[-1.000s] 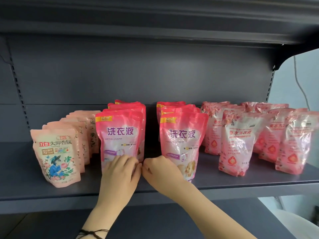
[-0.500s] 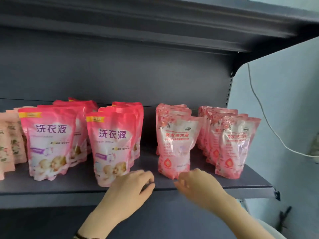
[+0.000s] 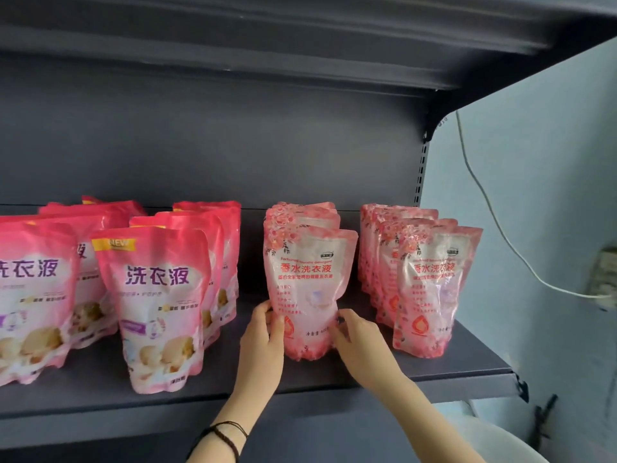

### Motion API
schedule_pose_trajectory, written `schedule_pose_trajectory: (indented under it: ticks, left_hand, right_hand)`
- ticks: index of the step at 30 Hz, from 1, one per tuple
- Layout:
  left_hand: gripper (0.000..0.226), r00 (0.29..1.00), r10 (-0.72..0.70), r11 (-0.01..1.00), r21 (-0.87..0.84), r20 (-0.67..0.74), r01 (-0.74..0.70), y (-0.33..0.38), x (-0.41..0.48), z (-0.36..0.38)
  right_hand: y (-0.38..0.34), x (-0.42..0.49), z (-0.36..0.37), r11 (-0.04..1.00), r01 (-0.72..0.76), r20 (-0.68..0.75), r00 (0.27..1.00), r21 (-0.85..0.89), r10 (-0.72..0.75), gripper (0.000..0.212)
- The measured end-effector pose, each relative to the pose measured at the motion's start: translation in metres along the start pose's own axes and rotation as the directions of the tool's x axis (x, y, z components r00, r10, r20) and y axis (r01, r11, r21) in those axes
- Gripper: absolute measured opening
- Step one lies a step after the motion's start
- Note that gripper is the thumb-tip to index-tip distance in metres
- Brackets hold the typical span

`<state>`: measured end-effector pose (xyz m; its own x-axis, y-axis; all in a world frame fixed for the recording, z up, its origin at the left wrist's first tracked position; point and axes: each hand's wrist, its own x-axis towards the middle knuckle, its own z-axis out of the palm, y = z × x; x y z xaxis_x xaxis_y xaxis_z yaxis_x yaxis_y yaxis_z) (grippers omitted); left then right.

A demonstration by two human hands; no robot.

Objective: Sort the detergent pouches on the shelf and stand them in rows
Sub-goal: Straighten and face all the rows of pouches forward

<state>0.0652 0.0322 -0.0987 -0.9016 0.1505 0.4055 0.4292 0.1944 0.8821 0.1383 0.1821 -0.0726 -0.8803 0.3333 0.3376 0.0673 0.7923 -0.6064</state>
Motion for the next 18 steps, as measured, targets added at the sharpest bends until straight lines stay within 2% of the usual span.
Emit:
schedule_pose_trajectory:
  ticks: [4, 7, 10, 12, 13, 15, 18]
  left_hand:
    - [0.017, 1.000, -0.004, 1.000, -0.020, 0.018, 0.004, 0.003, 0.006, 0.004]
    - [0.015, 0.998, -0.021, 1.000, 0.010, 0.058, 0.020, 0.008, 0.008, 0.001]
    - [0.023, 0.993, 0.017, 0.994, 0.101, 0.118, -0.029, 0.024, 0.006, -0.013]
    - [0.037, 0.979, 0.178, 0.954, 0.227, 0.103, -0.197, 0.048, 0.011, -0.031]
    - [0.039, 0.955, 0.280, 0.903, 0.310, 0.102, -0.298, 0.066, 0.017, -0.042]
    - [0.031, 0.885, 0.435, 0.738, 0.497, 0.168, -0.457, 0.112, 0.037, -0.063]
    - [0.012, 0.828, 0.471, 0.449, 0.724, 0.306, -0.523, 0.178, 0.079, -0.082]
  right_hand:
    - [0.006, 0.009, 0.000, 0.997, -0.010, 0.005, 1.000, 0.073, 0.009, 0.018]
    - [0.007, 0.010, -0.009, 0.999, 0.008, 0.065, 0.998, 0.053, -0.011, 0.019]
    - [-0.001, 0.009, -0.034, 0.984, 0.087, 0.202, 0.978, -0.155, -0.055, 0.025]
    - [-0.016, 0.012, -0.063, 0.940, 0.194, 0.317, 0.943, -0.280, -0.101, 0.033]
    - [-0.028, 0.016, -0.082, 0.919, 0.245, 0.358, 0.925, -0.308, -0.127, 0.033]
    - [-0.058, 0.030, -0.123, 0.861, 0.350, 0.376, 0.903, -0.368, -0.207, 0.029]
    - [-0.097, 0.068, -0.167, 0.811, 0.429, 0.338, 0.890, -0.397, -0.306, 0.028]
